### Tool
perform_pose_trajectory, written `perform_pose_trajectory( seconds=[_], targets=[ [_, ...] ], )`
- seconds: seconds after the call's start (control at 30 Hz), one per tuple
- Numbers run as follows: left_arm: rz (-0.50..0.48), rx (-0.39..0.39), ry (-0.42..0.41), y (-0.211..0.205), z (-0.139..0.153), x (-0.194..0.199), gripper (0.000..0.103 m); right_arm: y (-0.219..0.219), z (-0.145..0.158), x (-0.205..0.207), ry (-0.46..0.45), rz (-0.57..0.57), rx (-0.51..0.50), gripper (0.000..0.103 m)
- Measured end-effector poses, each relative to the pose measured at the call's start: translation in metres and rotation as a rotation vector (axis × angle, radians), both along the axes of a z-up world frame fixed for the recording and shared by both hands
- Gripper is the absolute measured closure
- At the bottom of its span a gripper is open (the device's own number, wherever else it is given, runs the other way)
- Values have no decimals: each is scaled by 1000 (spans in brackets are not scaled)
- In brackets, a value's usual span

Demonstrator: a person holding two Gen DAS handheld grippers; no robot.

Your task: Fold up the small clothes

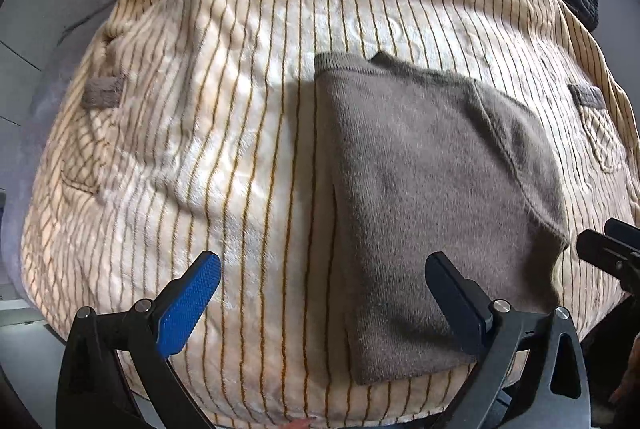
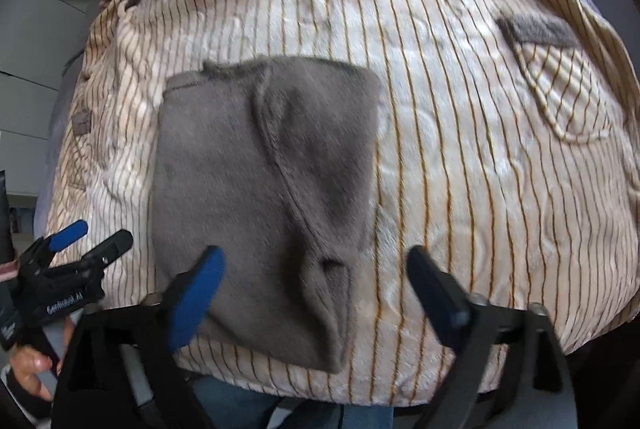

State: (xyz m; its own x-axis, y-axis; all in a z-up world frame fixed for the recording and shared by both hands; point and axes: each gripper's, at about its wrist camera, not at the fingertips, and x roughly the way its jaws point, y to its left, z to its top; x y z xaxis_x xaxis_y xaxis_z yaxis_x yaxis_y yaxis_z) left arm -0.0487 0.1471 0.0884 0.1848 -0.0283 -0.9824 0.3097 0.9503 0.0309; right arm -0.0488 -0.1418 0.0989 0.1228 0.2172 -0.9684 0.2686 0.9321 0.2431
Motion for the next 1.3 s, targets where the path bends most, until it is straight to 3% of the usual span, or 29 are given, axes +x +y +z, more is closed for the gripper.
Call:
perform_pose_trajectory(
  seconds=[0.53, 1.3],
  targets=[
    [25, -16, 13, -4, 4, 0, 1, 10, 8, 15, 32, 11, -115, 0],
    [6, -10, 25, -4, 0, 2, 1, 12, 2, 15, 58, 5, -130, 0]
  ],
)
